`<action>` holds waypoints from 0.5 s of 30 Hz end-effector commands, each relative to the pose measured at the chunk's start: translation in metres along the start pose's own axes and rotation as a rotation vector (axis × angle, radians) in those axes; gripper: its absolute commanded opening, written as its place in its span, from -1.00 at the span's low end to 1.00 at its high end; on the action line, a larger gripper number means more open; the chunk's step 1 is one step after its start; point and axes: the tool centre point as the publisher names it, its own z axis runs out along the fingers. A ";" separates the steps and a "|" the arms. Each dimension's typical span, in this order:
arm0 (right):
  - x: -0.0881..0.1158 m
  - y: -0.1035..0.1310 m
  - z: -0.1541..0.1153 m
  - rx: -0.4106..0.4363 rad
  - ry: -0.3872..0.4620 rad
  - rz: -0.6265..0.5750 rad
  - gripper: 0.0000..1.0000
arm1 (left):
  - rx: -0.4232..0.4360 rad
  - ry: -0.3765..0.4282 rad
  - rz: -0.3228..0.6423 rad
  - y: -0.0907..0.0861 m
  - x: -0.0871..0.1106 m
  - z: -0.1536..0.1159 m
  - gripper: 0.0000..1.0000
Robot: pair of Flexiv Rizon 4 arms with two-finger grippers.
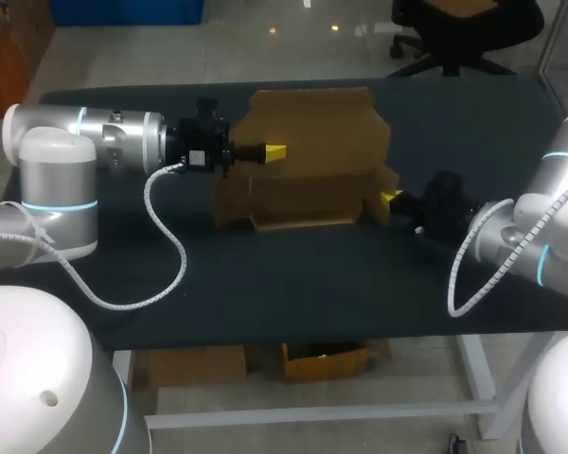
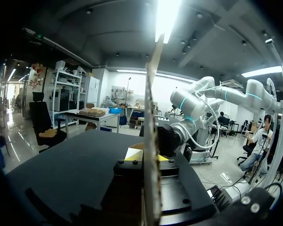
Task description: Assemble the packaging by folding the flat box into shape, placing the metal phone stand inside, and closing the box properly
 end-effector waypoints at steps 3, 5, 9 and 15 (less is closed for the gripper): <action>0.006 0.000 0.001 -0.003 -0.018 -0.004 -1.00 | -0.001 0.002 0.000 0.003 0.000 0.000 -1.00; 0.009 0.001 0.002 -0.002 -0.022 -0.005 -1.00 | -0.001 0.002 0.000 0.003 0.000 0.000 -1.00; 0.012 0.000 0.004 0.009 -0.045 -0.008 -1.00 | -0.001 0.002 0.000 0.003 0.000 0.000 -1.00; 0.014 -0.001 0.007 0.018 -0.064 -0.010 -0.88 | -0.001 0.002 0.000 0.003 0.000 0.000 -1.00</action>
